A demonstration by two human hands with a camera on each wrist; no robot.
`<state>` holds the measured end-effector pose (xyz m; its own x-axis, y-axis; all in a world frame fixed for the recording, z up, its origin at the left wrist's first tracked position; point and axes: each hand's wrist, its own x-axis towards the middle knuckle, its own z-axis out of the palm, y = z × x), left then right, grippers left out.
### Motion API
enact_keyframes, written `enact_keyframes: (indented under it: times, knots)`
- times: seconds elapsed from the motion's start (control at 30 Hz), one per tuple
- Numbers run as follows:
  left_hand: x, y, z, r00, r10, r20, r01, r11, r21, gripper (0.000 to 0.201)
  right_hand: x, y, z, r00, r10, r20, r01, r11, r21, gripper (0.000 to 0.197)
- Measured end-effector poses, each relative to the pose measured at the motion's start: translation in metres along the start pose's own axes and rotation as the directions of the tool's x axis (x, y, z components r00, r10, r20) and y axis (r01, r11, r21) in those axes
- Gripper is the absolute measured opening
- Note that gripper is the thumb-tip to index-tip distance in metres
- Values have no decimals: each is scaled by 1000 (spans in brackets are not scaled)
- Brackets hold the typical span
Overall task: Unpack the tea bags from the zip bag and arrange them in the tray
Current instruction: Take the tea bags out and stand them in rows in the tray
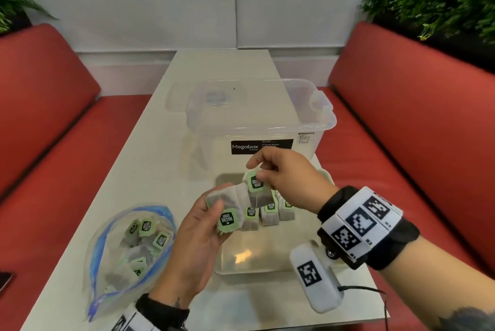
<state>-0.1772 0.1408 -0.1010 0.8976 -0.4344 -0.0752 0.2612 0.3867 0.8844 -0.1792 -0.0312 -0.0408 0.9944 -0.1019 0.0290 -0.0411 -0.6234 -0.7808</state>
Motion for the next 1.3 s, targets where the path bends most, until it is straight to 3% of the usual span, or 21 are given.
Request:
enact_keyframes:
  times: [0.27, 0.43, 0.57, 0.7, 0.8, 1.0, 1.2, 1.3]
  knots:
    - [2, -10, 2, 997, 26, 76, -35, 992, 124, 23, -6, 4, -4, 998, 45, 50, -52, 988, 148, 20]
    - [0, -12, 2, 986, 73, 152, -119, 940, 320, 19, -10, 5, -20, 993, -59, 102, 76, 983, -165, 12]
    - [1, -21, -3, 984, 96, 147, -151, 889, 433, 27, 1, 16, -51, 997, -17, 79, 43, 937, -346, 18]
    - [0, -28, -5, 985, 69, 160, -142, 851, 506, 18, 27, 41, -74, 995, 88, 55, -33, 773, -634, 17]
    - [1, -30, -6, 979, 76, 191, -178, 777, 604, 22, 42, 57, -75, 978, 175, 117, -20, 630, -777, 7]
    - [5, -34, -9, 979, 54, 195, -166, 765, 622, 28, 57, 78, -61, 950, 227, 213, 82, 477, -875, 8]
    - [4, -36, -13, 976, 22, 215, -156, 759, 633, 37, 65, 95, -52, 936, 265, 232, 81, 477, -875, 13]
    - [4, -35, -14, 977, 16, 210, -155, 731, 664, 38, 69, 99, -49, 925, 289, 248, 80, 491, -868, 27]
